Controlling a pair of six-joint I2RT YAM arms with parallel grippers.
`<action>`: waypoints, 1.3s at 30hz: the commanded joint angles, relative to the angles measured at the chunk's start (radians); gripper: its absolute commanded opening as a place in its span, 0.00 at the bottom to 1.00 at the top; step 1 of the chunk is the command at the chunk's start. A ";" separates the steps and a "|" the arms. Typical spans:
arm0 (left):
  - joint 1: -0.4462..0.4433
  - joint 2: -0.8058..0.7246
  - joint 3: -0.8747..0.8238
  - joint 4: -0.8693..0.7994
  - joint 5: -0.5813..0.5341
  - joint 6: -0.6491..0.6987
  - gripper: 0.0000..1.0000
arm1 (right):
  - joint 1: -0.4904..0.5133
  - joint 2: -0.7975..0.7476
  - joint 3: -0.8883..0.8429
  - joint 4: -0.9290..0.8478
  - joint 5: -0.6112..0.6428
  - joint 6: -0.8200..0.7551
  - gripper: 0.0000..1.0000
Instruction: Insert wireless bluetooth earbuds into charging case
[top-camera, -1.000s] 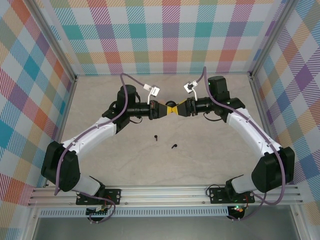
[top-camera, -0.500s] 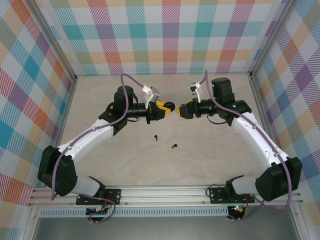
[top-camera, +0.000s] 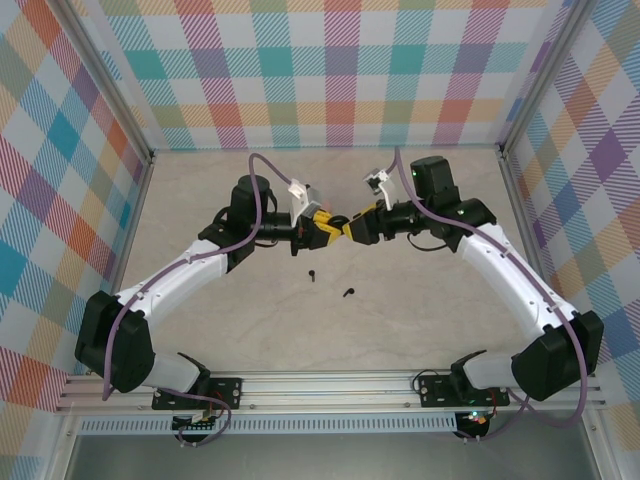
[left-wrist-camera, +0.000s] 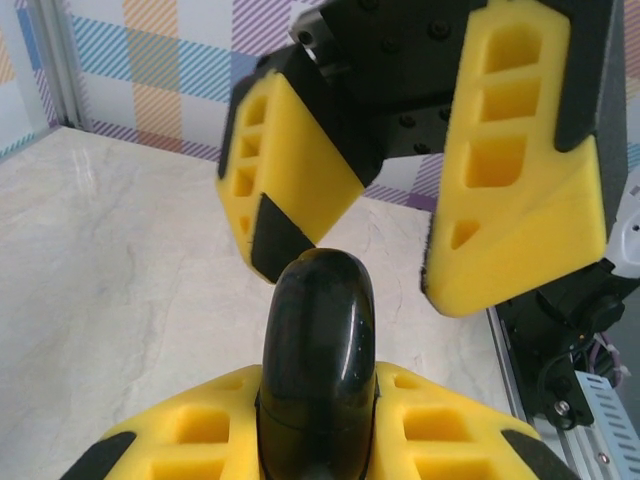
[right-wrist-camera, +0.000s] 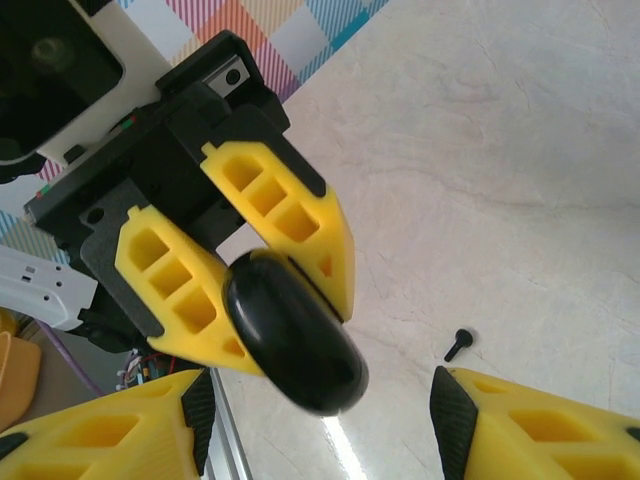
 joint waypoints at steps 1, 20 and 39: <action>-0.012 -0.030 0.023 -0.029 0.042 0.055 0.18 | 0.011 0.017 0.040 -0.021 0.019 -0.029 0.62; -0.022 -0.057 0.020 -0.067 0.097 0.103 0.18 | 0.034 0.031 0.059 -0.014 0.245 0.015 0.62; -0.022 -0.039 -0.003 -0.026 -0.033 0.030 0.19 | 0.034 -0.012 0.046 0.003 0.358 0.065 0.65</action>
